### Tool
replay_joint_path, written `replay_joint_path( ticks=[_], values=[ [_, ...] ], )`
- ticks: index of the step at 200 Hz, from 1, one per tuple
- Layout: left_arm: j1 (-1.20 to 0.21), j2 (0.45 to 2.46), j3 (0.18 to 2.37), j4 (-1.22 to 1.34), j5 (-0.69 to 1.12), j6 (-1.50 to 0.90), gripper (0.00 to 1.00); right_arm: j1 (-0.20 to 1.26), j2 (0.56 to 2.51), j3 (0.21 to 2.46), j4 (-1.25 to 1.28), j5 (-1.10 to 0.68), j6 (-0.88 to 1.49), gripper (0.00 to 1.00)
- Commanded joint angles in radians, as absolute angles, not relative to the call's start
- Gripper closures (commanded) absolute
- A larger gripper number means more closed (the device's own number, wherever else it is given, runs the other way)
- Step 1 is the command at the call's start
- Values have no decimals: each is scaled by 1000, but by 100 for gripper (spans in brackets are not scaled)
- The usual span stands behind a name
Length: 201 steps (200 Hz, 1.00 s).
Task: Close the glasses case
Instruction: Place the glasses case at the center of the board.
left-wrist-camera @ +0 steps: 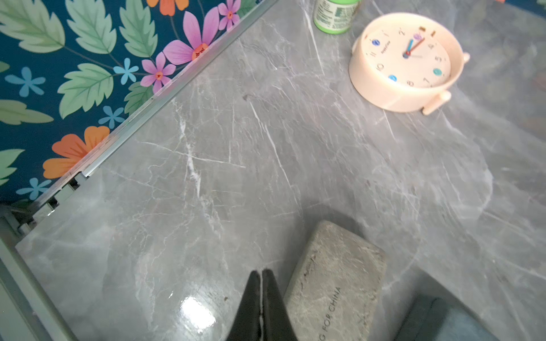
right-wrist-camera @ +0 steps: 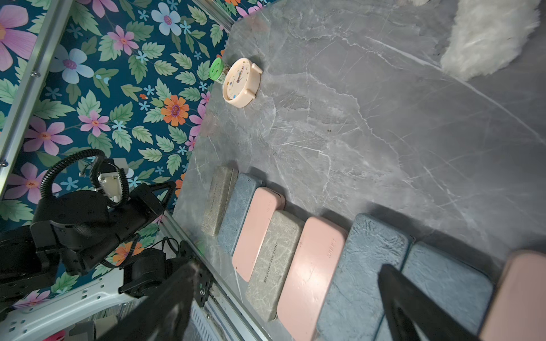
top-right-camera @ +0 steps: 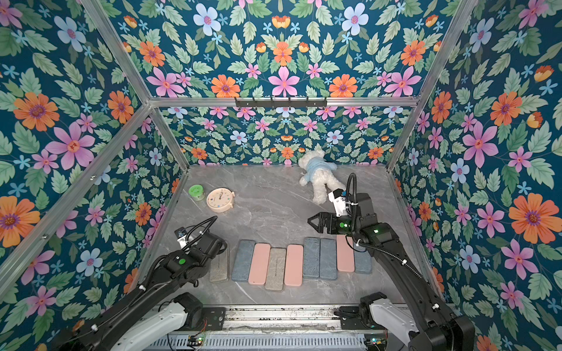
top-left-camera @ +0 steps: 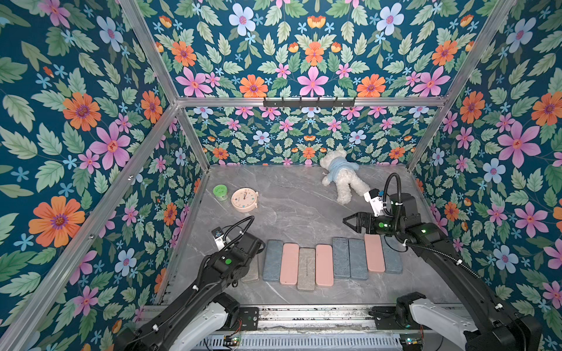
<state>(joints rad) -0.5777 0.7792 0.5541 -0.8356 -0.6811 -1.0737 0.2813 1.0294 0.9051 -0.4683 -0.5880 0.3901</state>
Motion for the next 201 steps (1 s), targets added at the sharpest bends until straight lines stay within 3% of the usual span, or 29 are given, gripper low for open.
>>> replay_joint_path(
  ticks=[1,56,201],
  values=[
    [-510,730,518,-763,-621,-1066,93,282,1034,908,-443,-617,390,3],
    [-321,881,449,-561,-335,-909,100,281,1031,909,-446,-624,389,3],
    [-325,936,356,-308,-15,-797,100,281,1064,911,-447,-607,384,3]
  ],
)
